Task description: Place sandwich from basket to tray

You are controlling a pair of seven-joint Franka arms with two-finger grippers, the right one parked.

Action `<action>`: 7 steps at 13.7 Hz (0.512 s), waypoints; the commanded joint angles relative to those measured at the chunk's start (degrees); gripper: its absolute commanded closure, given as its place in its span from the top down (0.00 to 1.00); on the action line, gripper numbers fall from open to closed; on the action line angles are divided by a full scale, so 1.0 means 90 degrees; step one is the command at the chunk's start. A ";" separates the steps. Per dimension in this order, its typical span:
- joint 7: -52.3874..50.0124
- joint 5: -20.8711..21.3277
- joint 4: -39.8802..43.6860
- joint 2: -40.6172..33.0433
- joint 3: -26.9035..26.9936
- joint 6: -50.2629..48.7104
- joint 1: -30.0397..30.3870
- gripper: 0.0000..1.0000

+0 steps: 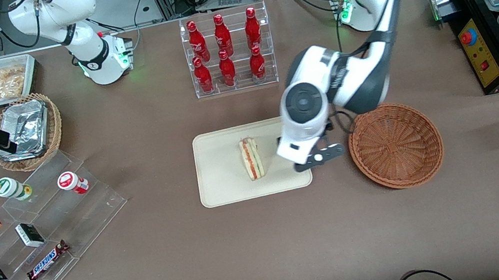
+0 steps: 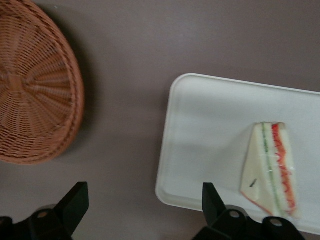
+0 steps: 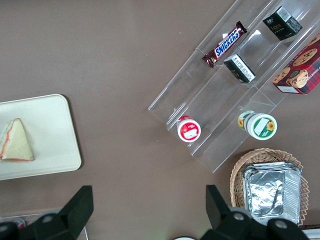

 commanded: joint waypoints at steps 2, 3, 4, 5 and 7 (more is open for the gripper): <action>0.1210 -0.0017 -0.1201 -0.1179 -0.0040 -0.0059 0.0649 1.00; 0.1571 -0.0017 -0.1299 -0.1364 -0.0040 -0.0204 0.0863 1.00; 0.1894 -0.0007 -0.1310 -0.1511 -0.0040 -0.0419 0.1059 1.00; 0.2177 0.0002 -0.1310 -0.1677 -0.0030 -0.0624 0.1225 1.00; 0.2850 0.0022 -0.1252 -0.1990 -0.0098 -0.1169 0.1828 1.00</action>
